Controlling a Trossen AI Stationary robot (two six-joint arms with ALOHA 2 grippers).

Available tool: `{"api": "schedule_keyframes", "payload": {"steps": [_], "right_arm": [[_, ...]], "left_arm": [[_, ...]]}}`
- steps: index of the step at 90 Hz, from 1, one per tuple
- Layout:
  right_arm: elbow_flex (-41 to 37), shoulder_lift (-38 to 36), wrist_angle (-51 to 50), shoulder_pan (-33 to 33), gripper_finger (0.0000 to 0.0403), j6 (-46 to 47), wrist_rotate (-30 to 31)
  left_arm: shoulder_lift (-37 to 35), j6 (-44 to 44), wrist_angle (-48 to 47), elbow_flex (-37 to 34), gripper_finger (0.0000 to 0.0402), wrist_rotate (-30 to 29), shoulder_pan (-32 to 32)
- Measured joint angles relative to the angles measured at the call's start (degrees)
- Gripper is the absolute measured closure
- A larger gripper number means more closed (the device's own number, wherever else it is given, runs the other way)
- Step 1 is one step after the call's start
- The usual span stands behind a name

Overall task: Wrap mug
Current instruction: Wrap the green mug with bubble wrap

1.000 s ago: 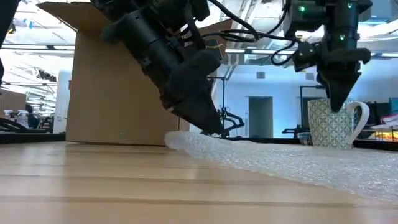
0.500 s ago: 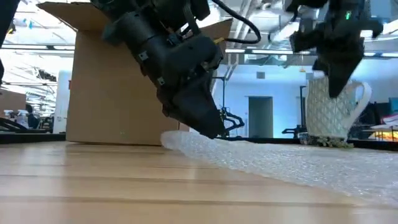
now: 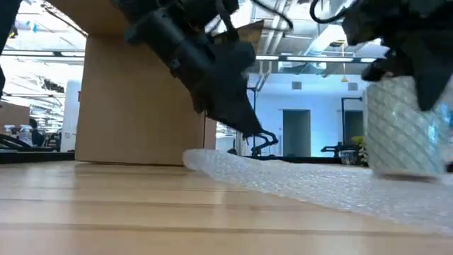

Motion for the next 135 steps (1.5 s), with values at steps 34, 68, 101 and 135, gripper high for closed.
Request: {"api": "schedule_keyframes", "payload": {"steps": [34,68,101,135], "right_arm": [[2.3,-1.97,-12.53,10.49,0.0395,26.1,-4.34],[6.23,-4.14,-8.42,15.87,0.0395,28.28,2.46],[6.14,-3.83,-7.03,14.78,0.0394,26.14,2.44],[6.14,-3.83,-5.7,14.74,0.0394,25.48,2.88]], "left_arm": [[-5.23,-6.84,-14.77,-0.35,0.024,-7.38,-5.63],[7.29,-0.71,2.22,-0.67,0.024,-1.28,-1.68],[21.59,17.79,13.04,11.61,0.024,1.31,4.9],[17.45,45.4,14.65,20.58,0.024,-22.26,-1.07]]}}
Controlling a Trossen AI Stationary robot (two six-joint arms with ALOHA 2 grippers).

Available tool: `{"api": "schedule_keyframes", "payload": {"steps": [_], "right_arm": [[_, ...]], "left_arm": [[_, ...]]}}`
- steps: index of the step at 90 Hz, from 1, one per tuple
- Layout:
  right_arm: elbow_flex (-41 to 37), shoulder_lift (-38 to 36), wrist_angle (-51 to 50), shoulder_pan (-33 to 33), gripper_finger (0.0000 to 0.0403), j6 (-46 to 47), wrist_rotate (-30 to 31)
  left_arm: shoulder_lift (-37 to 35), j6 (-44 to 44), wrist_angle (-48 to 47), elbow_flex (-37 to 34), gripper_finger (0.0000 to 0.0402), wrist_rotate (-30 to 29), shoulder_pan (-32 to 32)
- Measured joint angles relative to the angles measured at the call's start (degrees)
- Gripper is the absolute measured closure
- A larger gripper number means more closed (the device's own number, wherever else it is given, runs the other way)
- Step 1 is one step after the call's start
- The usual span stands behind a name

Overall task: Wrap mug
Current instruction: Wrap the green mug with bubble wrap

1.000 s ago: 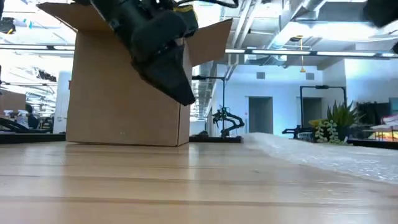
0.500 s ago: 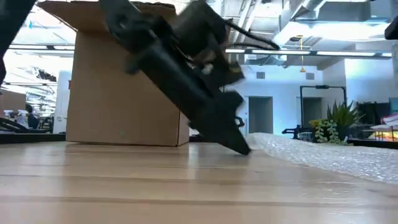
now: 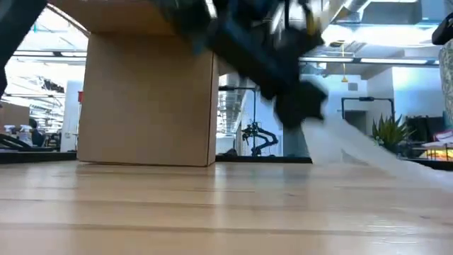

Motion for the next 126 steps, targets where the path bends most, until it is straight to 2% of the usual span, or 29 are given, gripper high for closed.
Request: {"api": "schedule_keyframes", "payload": {"steps": [7,15,26,43,73,88,96,104,113,126], "right_arm": [[-0.06,-0.04,0.11,0.02,0.0394,-0.71,0.69],[-0.74,-0.04,0.79,0.0,0.0394,-0.93,1.13],[-2.52,-0.09,2.76,-0.28,0.0394,-0.92,1.24],[-3.45,-0.07,3.06,-0.37,0.0394,-0.82,1.19],[-3.43,-0.07,3.34,-0.31,0.0394,-0.82,1.15],[-3.43,-0.07,3.45,-0.28,0.0394,-0.84,1.23],[-3.43,-0.07,3.25,-0.37,0.0393,-1.27,2.41],[-3.43,-0.09,2.7,-1.3,0.0394,-3.33,4.91],[-3.06,-0.07,2.29,-3.59,0.0394,-5.35,5.57],[-0.53,-0.09,1.34,-8.57,0.0394,-10.48,5.56]], "left_arm": [[-0.48,4.62,-0.1,-0.17,0.024,-2.05,-1.69],[-0.5,4.35,-3.26,-0.23,0.024,-2.4,-2.08],[-0.6,-3.31,-9.78,-1.3,0.024,-2.62,-0.98],[-0.58,-14.06,-10.73,-5.01,0.024,-2.53,2.48],[-0.58,-18.76,-10.46,-8.49,0.024,-2.25,6.72],[-0.58,-18.66,-4.98,-9.37,0.024,-0.54,8.04],[-0.58,-17.4,-1.34,-9.65,0.024,2.55,7.68],[-1.56,-15.61,-1.04,-9.39,0.024,2.78,5.42],[-4.24,-14.8,-3.78,-9.27,0.024,-0.66,2.26],[-7.59,-16.64,-15.38,-9.25,0.024,-8.67,-1.31]]}}
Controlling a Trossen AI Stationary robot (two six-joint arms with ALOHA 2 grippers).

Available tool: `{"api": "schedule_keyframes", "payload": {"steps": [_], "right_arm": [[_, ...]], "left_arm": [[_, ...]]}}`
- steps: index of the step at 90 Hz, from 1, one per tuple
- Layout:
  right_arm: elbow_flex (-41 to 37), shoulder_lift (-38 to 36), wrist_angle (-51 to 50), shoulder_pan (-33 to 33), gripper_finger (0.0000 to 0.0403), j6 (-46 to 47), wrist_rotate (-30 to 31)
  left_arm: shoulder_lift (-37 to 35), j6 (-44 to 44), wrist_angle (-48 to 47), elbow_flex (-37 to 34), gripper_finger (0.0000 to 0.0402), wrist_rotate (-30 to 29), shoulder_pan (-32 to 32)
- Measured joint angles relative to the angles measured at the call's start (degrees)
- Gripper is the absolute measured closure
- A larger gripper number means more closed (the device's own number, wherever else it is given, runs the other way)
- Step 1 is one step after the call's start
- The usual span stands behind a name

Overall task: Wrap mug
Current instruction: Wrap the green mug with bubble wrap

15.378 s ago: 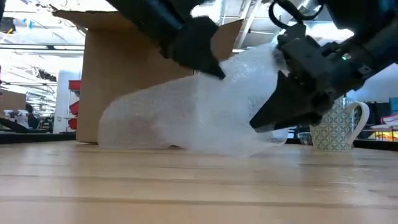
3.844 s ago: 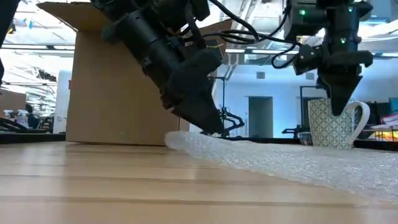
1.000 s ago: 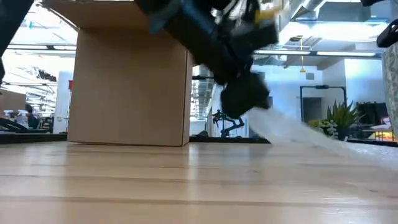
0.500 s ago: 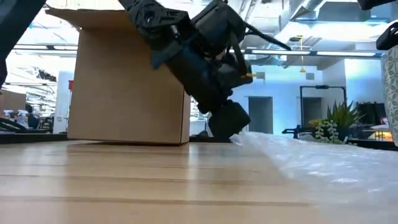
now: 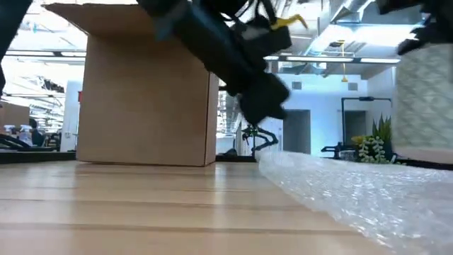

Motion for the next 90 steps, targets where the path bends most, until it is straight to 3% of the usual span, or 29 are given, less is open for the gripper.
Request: {"api": "schedule_keyframes", "payload": {"steps": [20,29,49,90], "right_arm": [[0.75,2.94,0.29,-5.95,0.0394,-5.36,-1.14],[1.07,6.23,-0.6,-6.32,0.0394,-7.33,-4.73],[7.32,13.73,-6.35,-5.65,0.0394,-10.47,-5.28],[9.23,14.9,-6.24,-4.97,0.0389,-13.43,-6.01]], "left_arm": [[-3.37,-12.5,-12.87,-0.03,0.024,-1.71,-3.3],[-5.05,-20.11,-18.52,-0.05,0.024,-1.81,-4.82],[-7.26,-31.31,-29.66,-0.02,0.024,-3.83,-7.55],[-7.35,-37.35,-35.98,-0.02,0.024,-4.47,-8.82]]}}
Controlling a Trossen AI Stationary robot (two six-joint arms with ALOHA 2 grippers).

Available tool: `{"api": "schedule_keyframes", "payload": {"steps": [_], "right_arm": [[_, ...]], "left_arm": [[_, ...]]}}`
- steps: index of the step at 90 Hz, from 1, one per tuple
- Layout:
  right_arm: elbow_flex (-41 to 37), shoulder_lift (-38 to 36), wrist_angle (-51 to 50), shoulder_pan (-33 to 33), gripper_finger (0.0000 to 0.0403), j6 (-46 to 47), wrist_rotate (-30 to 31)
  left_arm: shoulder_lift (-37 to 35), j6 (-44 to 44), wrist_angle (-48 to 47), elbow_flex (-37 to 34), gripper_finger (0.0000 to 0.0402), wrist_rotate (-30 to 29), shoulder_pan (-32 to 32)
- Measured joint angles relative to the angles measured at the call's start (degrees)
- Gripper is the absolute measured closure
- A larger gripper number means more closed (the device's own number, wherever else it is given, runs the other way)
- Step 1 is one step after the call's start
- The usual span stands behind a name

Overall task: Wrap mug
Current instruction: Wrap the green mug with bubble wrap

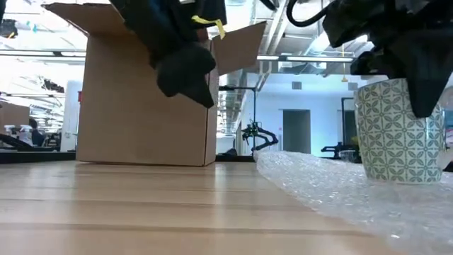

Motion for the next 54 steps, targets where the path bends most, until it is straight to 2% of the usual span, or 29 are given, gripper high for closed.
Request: {"api": "schedule_keyframes", "payload": {"steps": [33,54], "right_arm": [[-0.06,-0.87,1.26,1.82,0.0387,1.08,-0.42],[-1.53,-0.85,4.37,2.5,0.0351,3.11,-0.76]], "left_arm": [[0.0,-0.12,0.03,0.0,0.024,0.03,0.0],[0.0,-0.26,0.07,0.0,0.024,0.07,0.0]]}}
